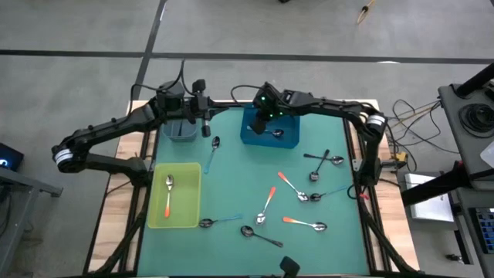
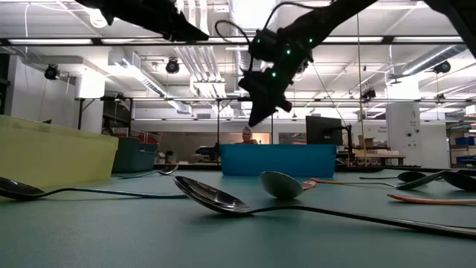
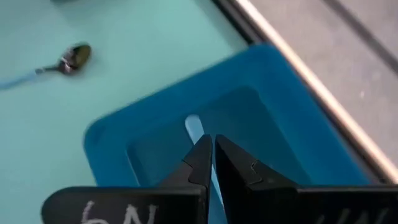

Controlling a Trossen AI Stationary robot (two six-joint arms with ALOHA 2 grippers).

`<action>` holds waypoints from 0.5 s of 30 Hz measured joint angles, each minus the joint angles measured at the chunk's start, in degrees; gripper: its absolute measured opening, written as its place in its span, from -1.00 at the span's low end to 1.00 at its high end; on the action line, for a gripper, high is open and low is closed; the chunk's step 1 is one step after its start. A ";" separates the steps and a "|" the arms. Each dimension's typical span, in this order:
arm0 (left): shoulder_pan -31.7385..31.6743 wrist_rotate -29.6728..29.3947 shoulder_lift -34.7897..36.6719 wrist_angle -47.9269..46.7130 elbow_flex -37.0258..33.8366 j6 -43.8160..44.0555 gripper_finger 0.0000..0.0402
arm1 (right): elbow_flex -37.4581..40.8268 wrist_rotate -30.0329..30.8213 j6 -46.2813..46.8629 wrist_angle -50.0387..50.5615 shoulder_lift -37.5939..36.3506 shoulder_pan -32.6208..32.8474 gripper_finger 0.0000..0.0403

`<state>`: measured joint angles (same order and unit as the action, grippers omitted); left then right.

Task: Sort silverware by color (type)
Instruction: Put the blue spoon into the dark blue bin

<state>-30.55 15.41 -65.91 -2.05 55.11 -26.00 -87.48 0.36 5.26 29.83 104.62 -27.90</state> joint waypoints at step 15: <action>-0.35 -0.01 -3.01 2.52 -0.02 -0.45 -1.00 | 0.07 -8.19 0.19 4.97 7.84 -0.26 -0.94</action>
<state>-30.90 15.40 -68.92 0.47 55.09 -26.46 -87.42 -7.84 5.45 34.80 112.46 -28.16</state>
